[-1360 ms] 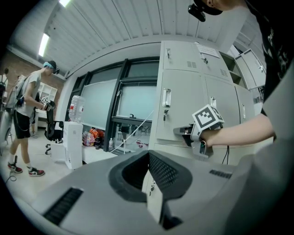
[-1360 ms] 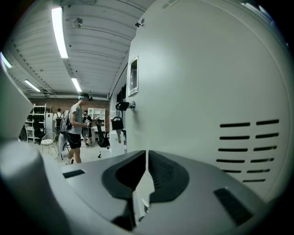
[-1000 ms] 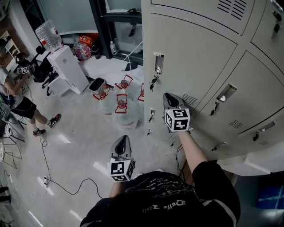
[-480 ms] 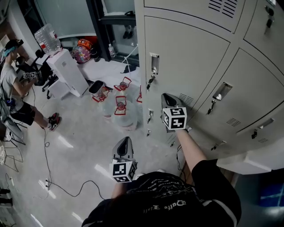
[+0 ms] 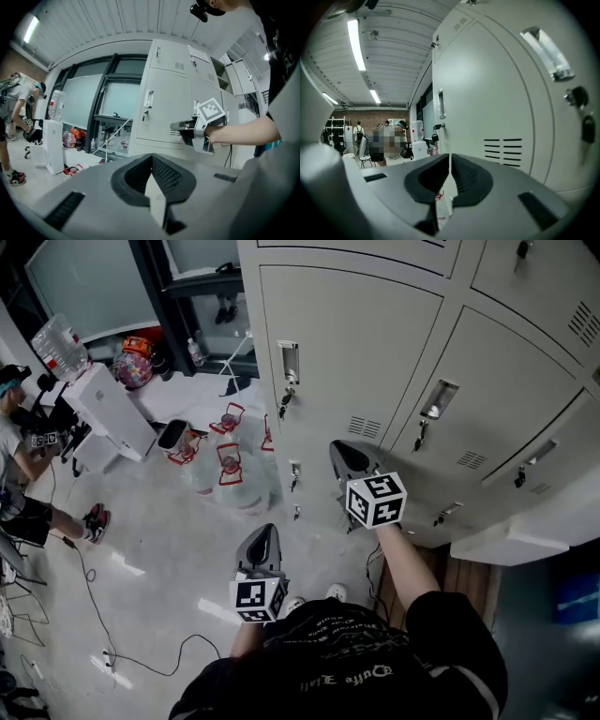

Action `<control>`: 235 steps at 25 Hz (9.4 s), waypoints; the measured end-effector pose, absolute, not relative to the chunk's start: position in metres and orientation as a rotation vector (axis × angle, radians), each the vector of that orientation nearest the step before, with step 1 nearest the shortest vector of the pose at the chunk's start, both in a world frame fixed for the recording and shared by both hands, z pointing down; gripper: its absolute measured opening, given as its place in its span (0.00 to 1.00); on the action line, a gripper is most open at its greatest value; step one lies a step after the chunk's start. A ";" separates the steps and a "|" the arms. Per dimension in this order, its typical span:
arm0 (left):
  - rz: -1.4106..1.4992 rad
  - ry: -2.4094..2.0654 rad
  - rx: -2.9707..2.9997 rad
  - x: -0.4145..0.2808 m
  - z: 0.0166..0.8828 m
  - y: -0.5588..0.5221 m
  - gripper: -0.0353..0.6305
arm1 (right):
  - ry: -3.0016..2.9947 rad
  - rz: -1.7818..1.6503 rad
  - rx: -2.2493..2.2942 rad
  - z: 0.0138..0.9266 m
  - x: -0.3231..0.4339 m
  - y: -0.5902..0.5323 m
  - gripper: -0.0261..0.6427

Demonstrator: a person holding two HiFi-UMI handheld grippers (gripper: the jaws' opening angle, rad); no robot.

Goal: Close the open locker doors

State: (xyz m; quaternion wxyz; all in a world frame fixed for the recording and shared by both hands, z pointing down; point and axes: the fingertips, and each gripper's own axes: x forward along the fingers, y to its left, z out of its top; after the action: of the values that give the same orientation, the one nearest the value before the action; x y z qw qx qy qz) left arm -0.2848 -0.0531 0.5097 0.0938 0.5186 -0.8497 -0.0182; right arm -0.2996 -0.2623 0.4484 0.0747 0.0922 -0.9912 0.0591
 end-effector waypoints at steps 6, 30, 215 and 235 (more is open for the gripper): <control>-0.034 -2.347 1.758 -0.262 0.513 -0.077 0.06 | -3.028 0.121 0.512 0.412 -0.221 -0.263 0.06; 0.094 -1.654 2.341 -0.081 0.510 -0.188 0.06 | -2.595 -0.338 1.760 0.237 0.183 -0.322 0.14; 0.054 -1.885 2.344 -0.071 0.476 -0.209 0.06 | -2.778 -0.130 1.656 0.355 0.130 -0.299 0.15; 0.068 -1.861 2.362 -0.056 0.492 -0.172 0.06 | -2.624 0.058 1.609 0.457 0.115 -0.225 0.07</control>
State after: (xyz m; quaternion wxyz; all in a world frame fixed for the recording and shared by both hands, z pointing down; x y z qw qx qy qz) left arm -0.0565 -0.1719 0.4915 0.0667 0.7836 -0.6173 0.0225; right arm 0.1146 -0.2249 0.4569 0.0314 0.5222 -0.8520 0.0187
